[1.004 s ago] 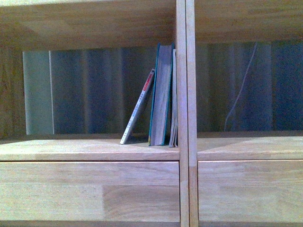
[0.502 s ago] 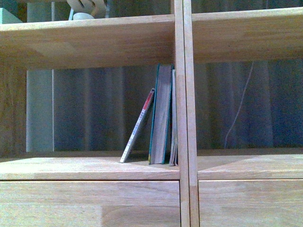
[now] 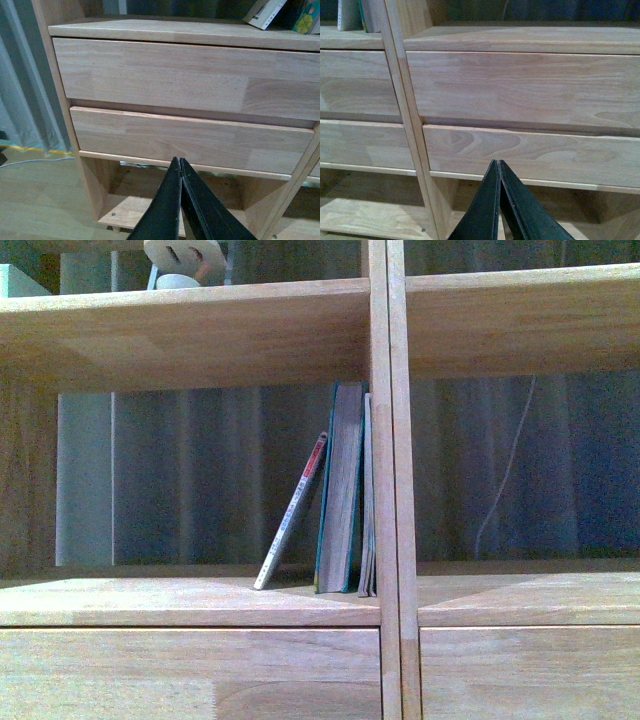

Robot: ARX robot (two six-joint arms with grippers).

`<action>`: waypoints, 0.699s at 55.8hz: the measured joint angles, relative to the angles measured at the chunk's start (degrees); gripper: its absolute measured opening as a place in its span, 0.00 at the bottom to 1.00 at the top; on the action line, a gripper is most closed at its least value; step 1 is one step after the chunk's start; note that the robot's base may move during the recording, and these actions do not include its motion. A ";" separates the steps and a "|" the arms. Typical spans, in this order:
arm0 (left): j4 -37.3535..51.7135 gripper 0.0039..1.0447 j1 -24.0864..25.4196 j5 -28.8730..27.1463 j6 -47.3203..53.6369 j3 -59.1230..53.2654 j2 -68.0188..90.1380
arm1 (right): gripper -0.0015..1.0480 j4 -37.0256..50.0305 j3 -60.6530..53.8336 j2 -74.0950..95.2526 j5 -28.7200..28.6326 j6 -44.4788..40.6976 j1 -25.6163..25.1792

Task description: Organize books on shelf

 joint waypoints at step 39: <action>-4.17 0.02 -0.07 -0.02 0.13 -5.60 -10.25 | 0.03 -11.65 -4.09 -16.48 0.15 -0.02 0.02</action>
